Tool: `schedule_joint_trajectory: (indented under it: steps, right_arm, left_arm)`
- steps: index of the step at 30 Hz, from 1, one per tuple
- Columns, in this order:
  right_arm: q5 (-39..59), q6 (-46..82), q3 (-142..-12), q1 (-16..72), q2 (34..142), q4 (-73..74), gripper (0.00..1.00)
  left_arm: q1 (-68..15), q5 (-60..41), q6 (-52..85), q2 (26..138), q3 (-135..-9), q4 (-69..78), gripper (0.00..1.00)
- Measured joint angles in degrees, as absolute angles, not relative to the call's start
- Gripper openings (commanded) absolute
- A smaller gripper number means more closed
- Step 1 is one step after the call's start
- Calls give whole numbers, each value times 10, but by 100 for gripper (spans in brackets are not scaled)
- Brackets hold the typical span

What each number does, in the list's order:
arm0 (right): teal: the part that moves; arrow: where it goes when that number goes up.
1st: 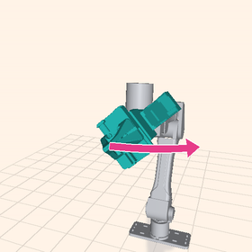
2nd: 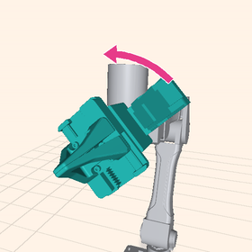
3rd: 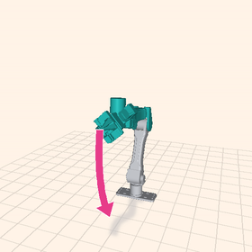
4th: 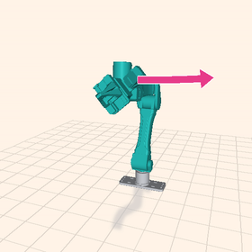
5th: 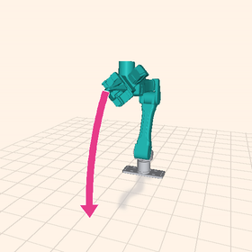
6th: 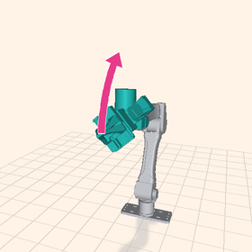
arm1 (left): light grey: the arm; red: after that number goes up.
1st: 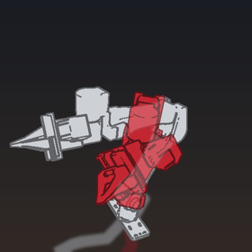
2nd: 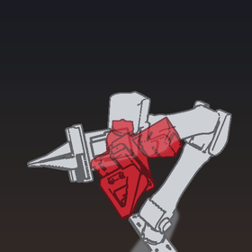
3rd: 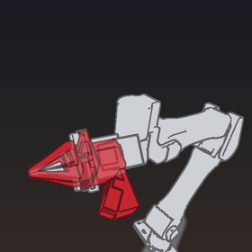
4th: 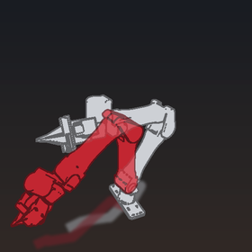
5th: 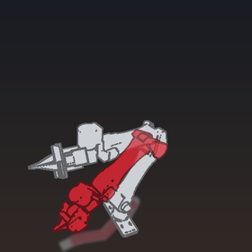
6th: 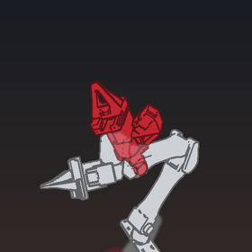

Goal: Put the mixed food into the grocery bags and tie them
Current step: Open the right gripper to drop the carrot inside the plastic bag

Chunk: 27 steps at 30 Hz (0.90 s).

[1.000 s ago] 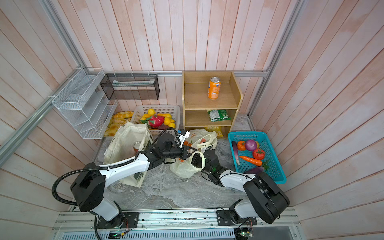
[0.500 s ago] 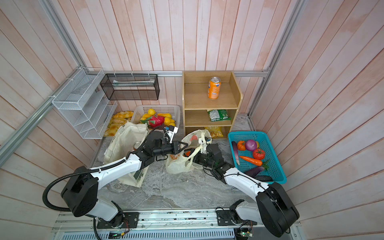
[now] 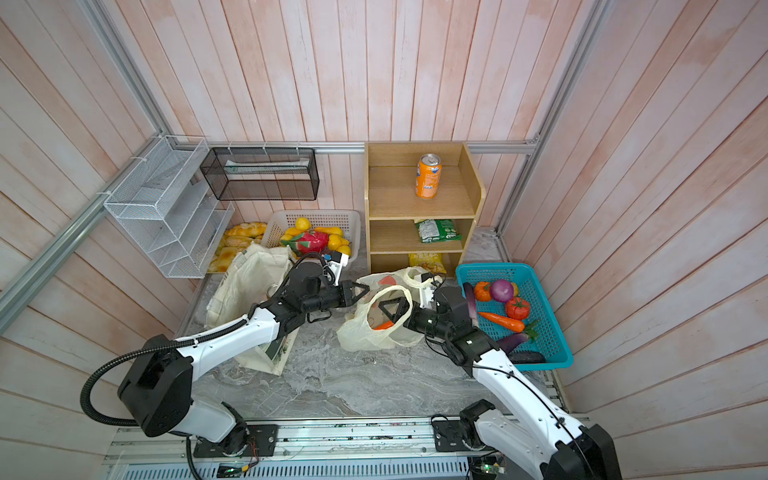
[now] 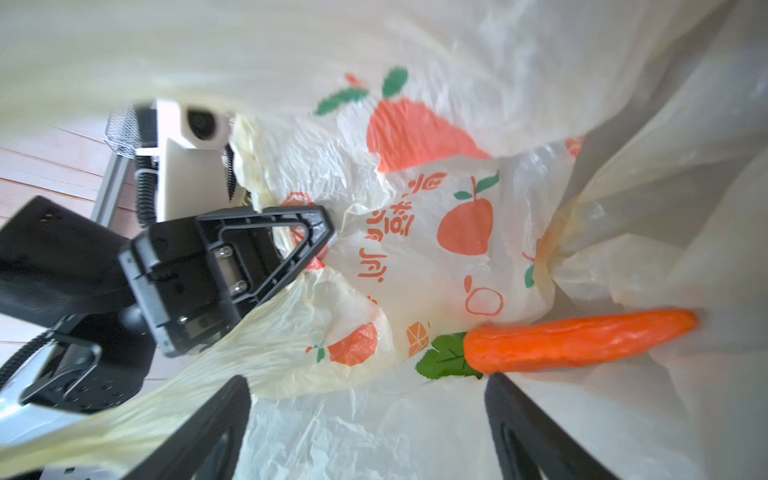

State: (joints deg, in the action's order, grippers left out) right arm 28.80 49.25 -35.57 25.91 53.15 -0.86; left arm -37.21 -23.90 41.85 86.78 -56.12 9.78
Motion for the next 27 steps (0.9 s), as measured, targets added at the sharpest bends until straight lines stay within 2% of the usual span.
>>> schedule_joint_trajectory:
  steps: [6, 8, 11, 15, 17, 21, 24, 27]
  right_arm:
    - [322, 484, -353, 204, 490, -37, 80]
    - [344, 486, -347, 192, 491, -32, 67]
    - [371, 484, -338, 186, 499, -30, 53]
    - [407, 481, -333, 184, 515, -22, 40]
    - [433, 480, -329, 184, 524, -8, 28]
    - [472, 468, -318, 184, 536, 6, 26]
    - [496, 461, -305, 185, 536, 16, 34]
    - [515, 447, -297, 191, 537, 20, 35]
  left_arm:
    - [-368, -235, 418, 862, -561, 94, 0]
    - [-368, -233, 418, 861, -561, 94, 0]
    - [-368, -223, 417, 855, -554, 93, 0]
    - [-368, -203, 410, 839, -548, 80, 0]
    - [-368, -187, 404, 828, -545, 72, 0]
    - [-367, -153, 394, 807, -544, 58, 0]
    - [-364, -129, 385, 796, -543, 53, 0]
    - [-360, -110, 379, 791, -543, 50, 0]
